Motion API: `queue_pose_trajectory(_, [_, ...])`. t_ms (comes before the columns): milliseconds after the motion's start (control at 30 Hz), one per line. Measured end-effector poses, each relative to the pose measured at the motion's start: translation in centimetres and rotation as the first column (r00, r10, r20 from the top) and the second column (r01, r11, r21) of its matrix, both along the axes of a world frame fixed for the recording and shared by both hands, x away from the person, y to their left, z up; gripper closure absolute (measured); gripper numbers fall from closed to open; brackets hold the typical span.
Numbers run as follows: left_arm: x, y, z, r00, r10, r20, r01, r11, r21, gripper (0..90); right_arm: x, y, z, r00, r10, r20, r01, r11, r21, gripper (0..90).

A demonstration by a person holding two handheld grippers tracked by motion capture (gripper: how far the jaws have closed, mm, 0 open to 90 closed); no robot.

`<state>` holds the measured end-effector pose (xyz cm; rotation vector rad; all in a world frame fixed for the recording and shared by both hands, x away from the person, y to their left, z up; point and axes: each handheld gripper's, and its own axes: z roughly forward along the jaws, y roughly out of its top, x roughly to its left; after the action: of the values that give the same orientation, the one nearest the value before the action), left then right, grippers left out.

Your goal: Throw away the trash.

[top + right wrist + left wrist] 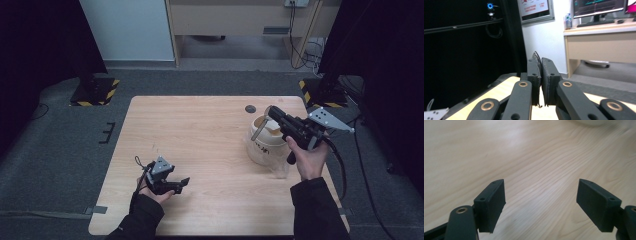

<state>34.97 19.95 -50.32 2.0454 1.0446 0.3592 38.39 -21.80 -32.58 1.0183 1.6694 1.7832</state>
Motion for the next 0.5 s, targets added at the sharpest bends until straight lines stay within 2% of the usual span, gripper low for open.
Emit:
queue_pose_trajectory(67, [0.6,0.5,-0.7,1.0000,0.003,-0.009,-0.003,0.9992,0.041,20.3,0.7,0.1,0.4,0.9991,-0.038,0.020,0.038,0.9992,-0.012,86.0])
queue_pose_trajectory(100, [0.6,0.5,-0.7,1.0000,0.003,-0.009,-0.003,0.9992,0.041,20.2,0.7,0.1,0.4,0.9991,-0.038,0.020,0.038,0.9992,-0.012,86.0])
queue_pose_trajectory(200, [1.2,0.5,-1.3,0.9998,-0.006,-0.018,0.008,0.9957,0.093,19.0,1.7,0.0,0.7,0.9955,-0.088,0.037,0.088,0.9961,-0.003,86.0])
queue_pose_trajectory(433, [1.3,-0.1,-2.0,0.9981,-0.030,-0.053,0.037,0.9911,0.128,18.0,3.4,-0.1,1.0,0.9853,-0.160,0.059,0.161,0.9870,-0.007,86.0])
queue_pose_trajectory(500, [1.3,-0.2,-2.1,0.9973,-0.041,-0.060,0.049,0.9899,0.133,17.9,3.9,-0.1,1.0,0.9819,-0.179,0.062,0.181,0.9833,-0.025,86.0])
